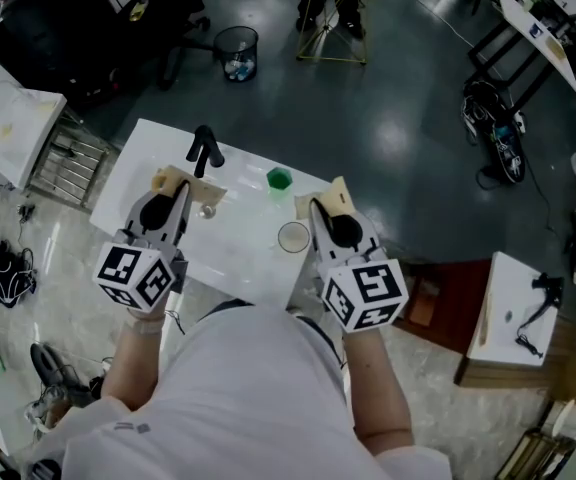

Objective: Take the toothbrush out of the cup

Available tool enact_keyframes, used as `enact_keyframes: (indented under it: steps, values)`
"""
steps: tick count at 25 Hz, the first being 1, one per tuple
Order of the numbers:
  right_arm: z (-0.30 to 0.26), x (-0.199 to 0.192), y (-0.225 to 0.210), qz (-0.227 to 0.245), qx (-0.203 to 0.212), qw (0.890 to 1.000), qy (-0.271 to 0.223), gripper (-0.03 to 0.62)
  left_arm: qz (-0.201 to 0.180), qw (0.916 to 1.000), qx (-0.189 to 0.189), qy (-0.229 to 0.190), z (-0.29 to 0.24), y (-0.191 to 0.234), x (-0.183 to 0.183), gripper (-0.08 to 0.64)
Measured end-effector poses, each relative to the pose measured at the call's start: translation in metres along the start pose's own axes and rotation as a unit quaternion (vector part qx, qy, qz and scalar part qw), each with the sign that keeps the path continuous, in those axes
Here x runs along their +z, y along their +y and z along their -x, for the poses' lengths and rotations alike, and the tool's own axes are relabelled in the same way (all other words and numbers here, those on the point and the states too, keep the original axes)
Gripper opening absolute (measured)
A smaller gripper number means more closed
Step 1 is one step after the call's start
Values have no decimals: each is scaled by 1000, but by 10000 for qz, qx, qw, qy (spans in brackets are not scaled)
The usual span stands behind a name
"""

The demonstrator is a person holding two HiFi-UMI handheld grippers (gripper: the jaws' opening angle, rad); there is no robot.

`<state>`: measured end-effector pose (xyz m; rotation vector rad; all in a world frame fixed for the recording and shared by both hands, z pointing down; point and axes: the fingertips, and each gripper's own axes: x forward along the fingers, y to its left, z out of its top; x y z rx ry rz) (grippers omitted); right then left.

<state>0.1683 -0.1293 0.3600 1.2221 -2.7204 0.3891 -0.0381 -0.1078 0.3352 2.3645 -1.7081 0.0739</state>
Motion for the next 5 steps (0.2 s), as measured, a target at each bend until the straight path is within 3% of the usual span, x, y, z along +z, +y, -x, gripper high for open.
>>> enact_keyframes:
  steps: [5]
  values:
    - [1,-3,1,-50,-14,10000,9,54,6,10000,-27,25,0,-2,-1,51]
